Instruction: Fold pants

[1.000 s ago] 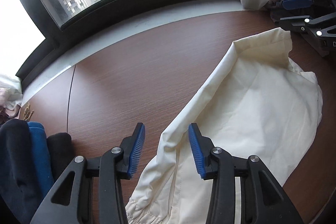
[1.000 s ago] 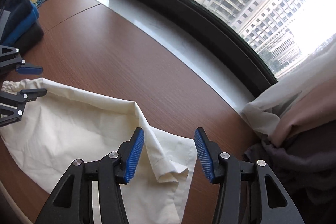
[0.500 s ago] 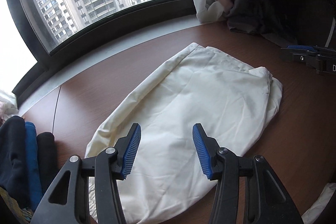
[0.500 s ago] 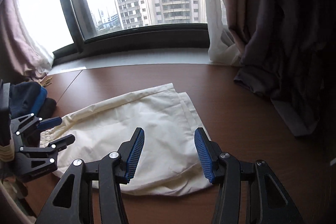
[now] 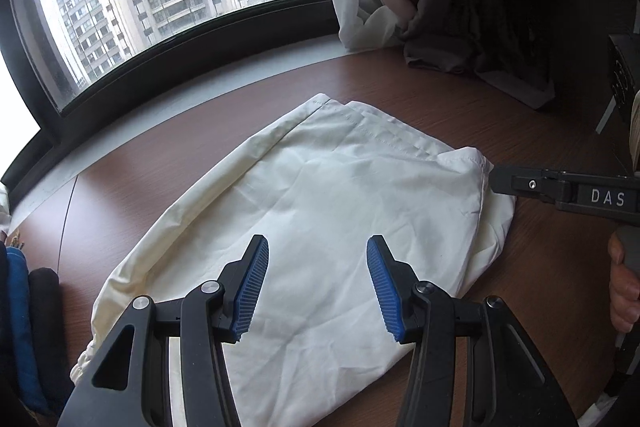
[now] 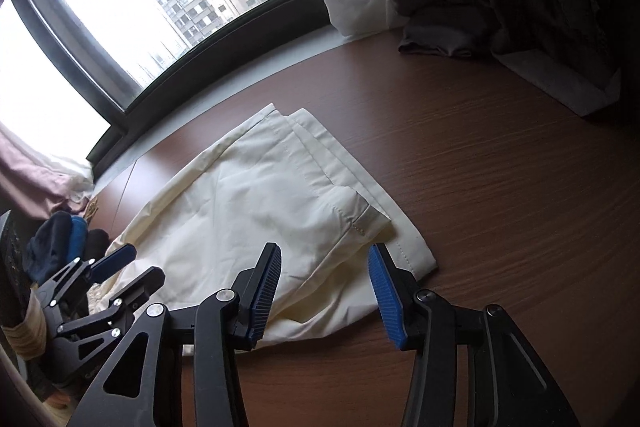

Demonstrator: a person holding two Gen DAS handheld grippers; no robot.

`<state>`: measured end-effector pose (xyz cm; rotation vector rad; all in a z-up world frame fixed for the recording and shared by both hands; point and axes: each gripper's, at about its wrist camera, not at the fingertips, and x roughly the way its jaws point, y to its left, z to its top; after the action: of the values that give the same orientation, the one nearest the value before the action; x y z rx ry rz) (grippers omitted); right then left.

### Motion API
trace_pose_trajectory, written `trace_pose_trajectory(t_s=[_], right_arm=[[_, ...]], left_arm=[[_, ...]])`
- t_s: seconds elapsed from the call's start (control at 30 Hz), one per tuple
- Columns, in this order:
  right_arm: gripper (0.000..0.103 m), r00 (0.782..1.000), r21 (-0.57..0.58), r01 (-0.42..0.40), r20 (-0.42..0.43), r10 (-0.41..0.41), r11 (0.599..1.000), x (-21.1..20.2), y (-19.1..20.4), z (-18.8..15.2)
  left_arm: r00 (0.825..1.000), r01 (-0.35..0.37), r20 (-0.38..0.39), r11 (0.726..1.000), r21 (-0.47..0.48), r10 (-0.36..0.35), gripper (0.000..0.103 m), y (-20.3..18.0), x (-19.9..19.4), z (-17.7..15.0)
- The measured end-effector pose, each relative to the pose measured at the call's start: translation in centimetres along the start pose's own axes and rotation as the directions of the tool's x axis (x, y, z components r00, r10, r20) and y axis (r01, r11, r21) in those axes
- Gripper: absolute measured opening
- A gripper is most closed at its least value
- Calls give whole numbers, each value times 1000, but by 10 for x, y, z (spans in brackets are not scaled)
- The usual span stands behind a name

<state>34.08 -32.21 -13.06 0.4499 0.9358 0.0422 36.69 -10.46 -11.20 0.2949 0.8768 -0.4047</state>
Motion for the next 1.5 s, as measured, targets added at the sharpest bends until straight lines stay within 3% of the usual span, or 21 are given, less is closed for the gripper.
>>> trace_pose_trajectory(t_s=[0.23,0.53,0.77,0.8,0.83,0.87,0.93,1.13,1.2,1.33,1.5], right_arm=[[48,1000,36,-27,-13,27,999,14,-9,4],[48,995,190,-81,-48,91,978,32,-33,11],[48,993,245,-100,-42,114,964,40,-38,15],[47,993,244,-94,-40,107,965,41,-37,17],[37,993,242,-95,-40,108,966,41,-36,18],[26,994,233,-91,-43,104,968,42,-34,19],[17,994,208,-83,-47,95,975,42,-31,21],[15,996,60,-67,60,63,996,4,-3,30],[15,992,3,-65,113,64,998,-17,9,32],[14,979,-88,23,203,-5,996,-52,21,25],[14,963,-105,169,228,-141,980,-71,10,8]], left_arm=[[1000,24,-3,999,-25,-24,51,-10,13,15],[999,13,-52,1000,-14,-14,51,-13,32,9],[998,6,-63,1000,-5,-6,51,-13,37,4],[998,5,-67,1000,-6,-5,51,-12,38,3],[998,0,-69,1000,-7,0,51,-10,38,2],[998,-6,-70,1000,-8,5,51,-9,38,0],[997,-16,-77,1000,-11,16,51,-6,39,-3],[998,-4,-67,999,-41,1,51,-1,32,-6],[998,7,-54,1000,-30,-9,58,-6,28,-7],[998,23,-55,1000,8,-22,59,-19,28,-11],[995,43,-97,998,39,-39,59,-30,31,-20]])
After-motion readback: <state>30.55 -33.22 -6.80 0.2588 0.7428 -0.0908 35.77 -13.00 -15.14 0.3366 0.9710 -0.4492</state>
